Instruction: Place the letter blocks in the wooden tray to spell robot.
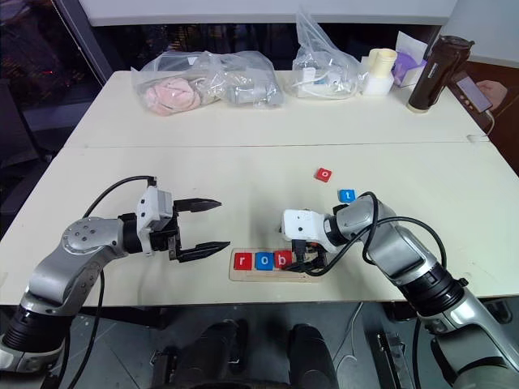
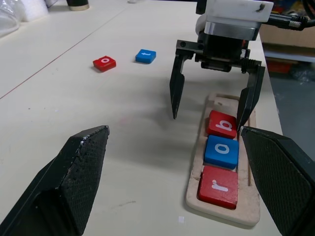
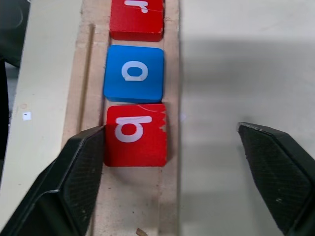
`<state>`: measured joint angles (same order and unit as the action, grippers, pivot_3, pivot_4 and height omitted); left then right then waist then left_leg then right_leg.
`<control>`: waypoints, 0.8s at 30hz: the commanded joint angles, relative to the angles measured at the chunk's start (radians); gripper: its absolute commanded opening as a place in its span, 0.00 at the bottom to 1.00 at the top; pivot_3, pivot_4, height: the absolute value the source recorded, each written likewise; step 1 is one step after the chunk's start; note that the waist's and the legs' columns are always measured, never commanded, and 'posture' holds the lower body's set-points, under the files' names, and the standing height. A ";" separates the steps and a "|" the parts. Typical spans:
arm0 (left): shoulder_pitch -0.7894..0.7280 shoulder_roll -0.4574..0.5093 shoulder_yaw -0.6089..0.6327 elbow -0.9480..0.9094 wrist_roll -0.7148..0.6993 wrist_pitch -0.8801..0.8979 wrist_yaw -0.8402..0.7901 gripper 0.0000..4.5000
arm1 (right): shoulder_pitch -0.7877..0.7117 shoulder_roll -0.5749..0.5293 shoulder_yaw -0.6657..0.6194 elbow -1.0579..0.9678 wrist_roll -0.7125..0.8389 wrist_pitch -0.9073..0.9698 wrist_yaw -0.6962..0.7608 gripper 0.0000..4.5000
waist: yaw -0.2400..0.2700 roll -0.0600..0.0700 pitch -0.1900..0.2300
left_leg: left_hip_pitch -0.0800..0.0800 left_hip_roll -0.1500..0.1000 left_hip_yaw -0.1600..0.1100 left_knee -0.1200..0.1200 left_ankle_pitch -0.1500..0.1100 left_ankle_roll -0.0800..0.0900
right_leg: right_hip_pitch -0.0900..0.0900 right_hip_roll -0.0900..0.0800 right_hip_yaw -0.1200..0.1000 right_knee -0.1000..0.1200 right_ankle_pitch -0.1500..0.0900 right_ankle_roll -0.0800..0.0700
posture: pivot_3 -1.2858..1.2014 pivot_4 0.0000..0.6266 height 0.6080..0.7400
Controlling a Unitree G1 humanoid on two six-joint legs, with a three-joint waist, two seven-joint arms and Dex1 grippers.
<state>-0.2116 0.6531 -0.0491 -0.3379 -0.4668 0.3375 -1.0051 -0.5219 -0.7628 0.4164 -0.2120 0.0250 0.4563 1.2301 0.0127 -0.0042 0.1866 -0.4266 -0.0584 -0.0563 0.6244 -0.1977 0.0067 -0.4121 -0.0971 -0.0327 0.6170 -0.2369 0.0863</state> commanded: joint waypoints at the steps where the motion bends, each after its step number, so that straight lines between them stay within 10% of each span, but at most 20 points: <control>1: -0.016 -0.004 0.006 -0.025 -0.007 -0.008 0.001 1.00 | -0.042 0.014 -0.051 0.001 0.024 -0.003 -0.014 0.99 | 0.000 0.000 0.000 | 0.000 0.000 0.000 0.000 0.000 0.000 | 0.000 0.000 0.000 0.000 0.000 0.000 | 0.52 0.24 0.98; 24: -0.027 -0.007 -0.001 -0.017 -0.004 -0.008 -0.001 1.00 | -0.024 0.011 -0.080 0.032 0.012 -0.064 -0.064 0.99 | 0.000 0.000 0.000 | 0.000 0.000 0.000 0.000 0.000 0.000 | 0.000 0.000 0.000 0.001 0.000 0.000 | 0.52 0.24 0.98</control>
<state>-0.2361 0.6431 -0.0602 -0.3340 -0.4663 0.3374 -1.0023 -0.5457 -0.7574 0.3444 -0.1305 0.0230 0.3905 1.1658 0.0127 -0.0042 0.1866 -0.4268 -0.0584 -0.0560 0.6250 -0.1976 0.0068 -0.4124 -0.0970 -0.0326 0.6180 -0.2368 0.0864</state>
